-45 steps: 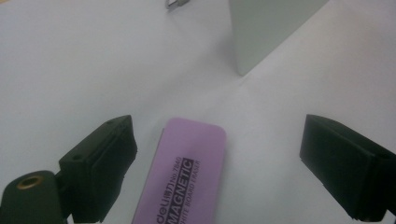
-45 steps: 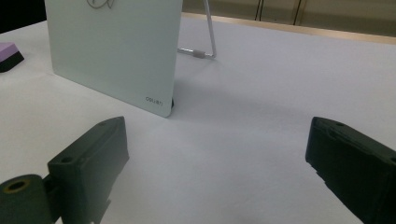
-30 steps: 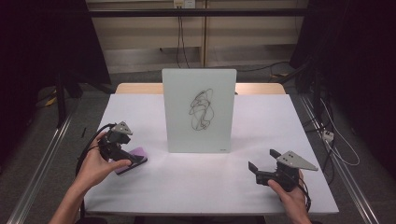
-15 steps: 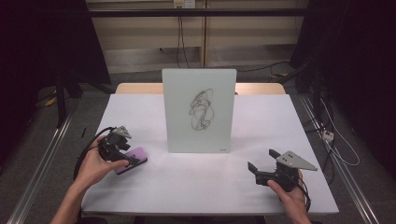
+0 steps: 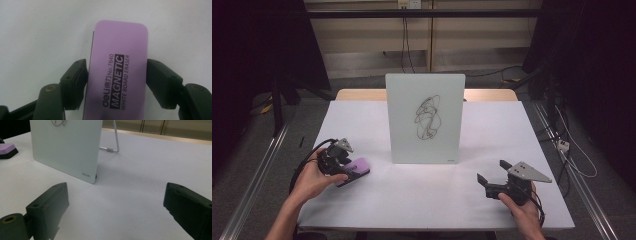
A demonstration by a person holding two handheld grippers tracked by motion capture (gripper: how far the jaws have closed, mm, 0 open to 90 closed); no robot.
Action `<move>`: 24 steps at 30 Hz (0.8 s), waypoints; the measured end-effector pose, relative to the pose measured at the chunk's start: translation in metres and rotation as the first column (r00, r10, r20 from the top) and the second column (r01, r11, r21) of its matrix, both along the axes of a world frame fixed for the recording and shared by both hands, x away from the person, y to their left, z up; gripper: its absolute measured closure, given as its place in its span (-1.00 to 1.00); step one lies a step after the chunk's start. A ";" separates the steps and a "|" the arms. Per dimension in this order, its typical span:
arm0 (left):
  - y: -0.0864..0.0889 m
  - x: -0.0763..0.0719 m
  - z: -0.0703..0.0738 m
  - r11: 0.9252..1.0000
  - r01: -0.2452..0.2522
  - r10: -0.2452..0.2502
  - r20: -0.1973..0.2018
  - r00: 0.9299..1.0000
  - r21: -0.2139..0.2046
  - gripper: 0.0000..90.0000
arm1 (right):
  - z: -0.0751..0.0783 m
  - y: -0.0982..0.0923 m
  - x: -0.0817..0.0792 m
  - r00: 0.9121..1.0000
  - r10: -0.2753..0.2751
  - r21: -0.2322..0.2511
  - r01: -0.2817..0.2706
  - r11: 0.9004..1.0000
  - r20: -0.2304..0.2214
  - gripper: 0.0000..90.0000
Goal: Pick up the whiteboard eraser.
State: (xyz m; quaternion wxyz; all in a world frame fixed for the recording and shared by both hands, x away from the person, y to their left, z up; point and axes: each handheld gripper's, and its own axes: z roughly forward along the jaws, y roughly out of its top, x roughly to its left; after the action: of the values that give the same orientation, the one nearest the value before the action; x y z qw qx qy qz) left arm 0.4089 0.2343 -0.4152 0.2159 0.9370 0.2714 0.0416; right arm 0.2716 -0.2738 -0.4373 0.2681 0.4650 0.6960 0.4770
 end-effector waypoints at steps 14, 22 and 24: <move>-0.001 0.001 0.000 1.000 0.012 -0.013 0.026 1.000 0.028 -0.11 | -0.001 0.001 0.000 1.000 0.003 -0.006 -0.003 1.000 -0.016 -0.87; 0.002 0.001 0.004 1.000 -0.011 0.012 0.029 1.000 -0.010 -0.09 | -0.001 0.001 0.000 1.000 0.005 -0.012 -0.005 1.000 -0.017 -0.87; 0.002 0.001 0.005 1.000 -0.015 0.016 0.032 0.999 -0.007 -0.09 | -0.001 0.001 0.000 1.000 0.005 -0.010 -0.005 1.000 -0.016 -0.87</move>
State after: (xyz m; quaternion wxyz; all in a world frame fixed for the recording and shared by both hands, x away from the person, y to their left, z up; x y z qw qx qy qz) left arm 0.4102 0.2365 -0.4107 0.2229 0.9334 0.2753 0.0573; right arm 0.2719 -0.2730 -0.4383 0.2636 0.4657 0.7018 0.4702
